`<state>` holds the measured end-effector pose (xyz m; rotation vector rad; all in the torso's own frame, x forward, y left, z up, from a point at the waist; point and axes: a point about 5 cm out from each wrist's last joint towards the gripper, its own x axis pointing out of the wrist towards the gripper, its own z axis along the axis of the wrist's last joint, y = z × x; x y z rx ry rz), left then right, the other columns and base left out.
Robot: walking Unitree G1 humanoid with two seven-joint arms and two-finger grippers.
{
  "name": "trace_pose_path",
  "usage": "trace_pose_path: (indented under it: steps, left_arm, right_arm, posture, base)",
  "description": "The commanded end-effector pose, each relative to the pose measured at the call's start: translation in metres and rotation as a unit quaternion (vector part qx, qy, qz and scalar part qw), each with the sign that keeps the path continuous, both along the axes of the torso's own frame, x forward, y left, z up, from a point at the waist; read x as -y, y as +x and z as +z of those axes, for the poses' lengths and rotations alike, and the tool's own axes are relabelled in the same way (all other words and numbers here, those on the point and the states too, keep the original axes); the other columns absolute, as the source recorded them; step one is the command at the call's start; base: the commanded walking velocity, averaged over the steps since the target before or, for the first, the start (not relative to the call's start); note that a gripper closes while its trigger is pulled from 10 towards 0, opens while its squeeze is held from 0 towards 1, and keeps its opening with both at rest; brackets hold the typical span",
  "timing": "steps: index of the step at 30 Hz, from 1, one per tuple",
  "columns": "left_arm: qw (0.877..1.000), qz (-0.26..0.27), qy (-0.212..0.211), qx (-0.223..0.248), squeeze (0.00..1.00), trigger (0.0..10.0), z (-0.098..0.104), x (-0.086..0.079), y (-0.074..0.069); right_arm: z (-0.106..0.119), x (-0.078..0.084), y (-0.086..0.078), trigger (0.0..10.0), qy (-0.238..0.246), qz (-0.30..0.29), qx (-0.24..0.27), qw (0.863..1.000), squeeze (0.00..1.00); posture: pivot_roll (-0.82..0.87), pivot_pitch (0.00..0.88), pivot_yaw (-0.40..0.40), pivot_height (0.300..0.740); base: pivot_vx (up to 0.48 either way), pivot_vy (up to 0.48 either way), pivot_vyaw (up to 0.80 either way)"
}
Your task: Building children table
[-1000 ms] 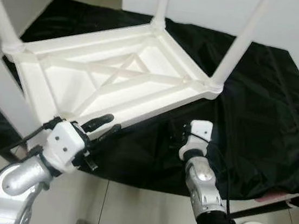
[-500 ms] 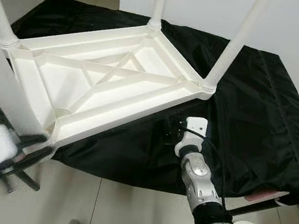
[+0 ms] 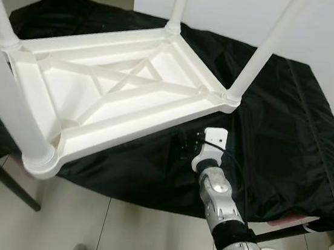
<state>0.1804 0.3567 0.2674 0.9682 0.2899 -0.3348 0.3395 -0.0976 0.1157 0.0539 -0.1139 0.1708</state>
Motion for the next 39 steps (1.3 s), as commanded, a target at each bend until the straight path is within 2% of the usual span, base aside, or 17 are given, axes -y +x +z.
trace_pose_path:
  steps: [1,3,5,6,7,12,13,16,18,20,23,25,33,35,36,38,39]
  left_arm:
    - [0.985,0.096,0.024,0.142,0.0,10.0,0.01,-0.01,0.006]
    - [0.98,0.106,0.018,0.17,0.0,10.0,0.013,-0.013,0.01]
    - [0.963,0.127,-0.015,0.236,0.0,10.0,0.02,-0.014,0.02]
    - [0.963,0.127,-0.015,0.236,0.0,10.0,0.02,-0.014,0.02]
    - [0.948,0.143,-0.039,0.281,0.0,10.0,0.022,-0.015,0.028]
    - [0.925,0.14,-0.103,0.338,0.0,10.0,0.022,-0.008,0.043]
    - [0.925,0.14,-0.103,0.338,0.0,10.0,0.022,-0.008,0.043]
    - [0.943,0.054,-0.152,0.292,0.0,10.0,-0.007,0.025,0.06]
    - [0.943,0.054,-0.152,0.292,0.0,10.0,-0.007,0.025,0.06]
    - [0.943,0.008,-0.212,0.255,0.0,10.0,-0.027,0.05,0.07]
    - [0.941,-0.011,-0.236,0.244,0.0,10.0,-0.034,0.061,0.073]
    - [0.944,-0.043,-0.25,0.211,0.0,10.0,-0.049,0.08,0.076]
    - [0.941,-0.084,-0.281,0.171,0.0,10.0,-0.068,0.106,0.073]
    - [0.937,-0.112,-0.292,0.158,0.0,10.0,-0.075,0.126,0.07]
    - [0.937,-0.112,-0.292,0.158,0.0,10.0,-0.075,0.126,0.07]
    - [0.929,-0.138,-0.311,0.146,0.0,10.0,-0.08,0.155,0.066]
    - [0.929,-0.138,-0.311,0.146,0.0,10.0,-0.08,0.155,0.066]
  right_arm:
    - [-0.005,0.003,-0.001,10.0,0.0,-0.003,-0.007,1.0,0.0]
    - [-0.005,0.002,-0.001,10.0,0.0,-0.004,-0.006,1.0,0.0]
    - [-0.004,0.003,0.0,10.0,0.001,-0.007,-0.004,1.0,0.0]
    - [-0.004,0.003,0.0,10.0,0.001,-0.007,-0.004,1.0,0.0]
    - [-0.003,0.005,0.0,10.0,0.002,-0.012,-0.001,1.0,0.0]
    - [0.0,0.009,0.002,10.0,0.004,-0.022,0.005,1.0,0.0]
    - [0.0,0.009,0.002,10.0,0.004,-0.022,0.005,1.0,0.0]
    - [-0.001,0.012,0.001,10.0,0.0,-0.03,0.002,1.0,0.0]
    - [-0.001,0.012,0.001,10.0,0.0,-0.03,0.002,1.0,0.0]
    - [0.0,0.014,0.001,10.0,-0.002,-0.036,0.003,0.999,0.0]
    - [0.0,0.015,0.0,10.0,-0.001,-0.038,0.005,0.999,0.0]
    - [0.0,0.017,0.0,10.0,-0.002,-0.042,0.005,0.999,0.0]
    - [0.0,0.025,0.0,10.0,-0.005,-0.055,0.002,0.998,0.0]
    - [0.001,0.025,0.001,10.0,-0.008,-0.056,0.004,0.998,0.0]
    - [0.001,0.025,0.001,10.0,-0.008,-0.056,0.004,0.998,0.0]
    - [0.002,0.024,0.001,10.0,-0.01,-0.056,0.005,0.998,0.0]
    - [0.002,0.024,0.001,10.0,-0.01,-0.056,0.005,0.998,0.0]
  posture:
    - [0.32,0.143,-0.095,0.74]
    - [0.32,0.143,-0.091,0.74]
    - [0.31,0.144,-0.088,0.74]
    - [0.31,0.144,-0.088,0.74]
    - [0.29,0.141,-0.079,0.74]
    - [0.28,0.145,-0.072,0.74]
    - [0.28,0.145,-0.072,0.74]
    - [0.25,0.149,-0.067,0.74]
    - [0.25,0.149,-0.067,0.74]
    - [0.23,0.149,-0.067,0.74]
    - [0.23,0.149,-0.067,0.74]
    - [0.21,0.145,-0.067,0.74]
    - [0.2,0.141,-0.077,0.74]
    - [0.19,0.14,-0.078,0.74]
    - [0.19,0.14,-0.078,0.74]
    - [0.2,0.136,-0.083,0.74]
    - [0.2,0.136,-0.083,0.74]
  base:
    - [0.0,0.0,0.0]
    - [0.0,0.0,0.0]
    - [0.0,0.0,0.0]
    - [0.0,0.0,0.0]
    - [0.0,0.0,0.0]
    - [0.0,0.0,0.0]
    - [0.0,0.0,0.0]
    - [0.0,0.0,0.0]
    - [0.0,0.0,0.0]
    - [0.0,0.0,0.0]
    - [0.0,0.0,0.0]
    - [0.0,0.0,0.0]
    - [0.0,0.0,0.0]
    - [0.0,0.0,0.0]
    - [0.0,0.0,0.0]
    - [0.0,0.0,0.0]
    - [0.0,0.0,0.0]
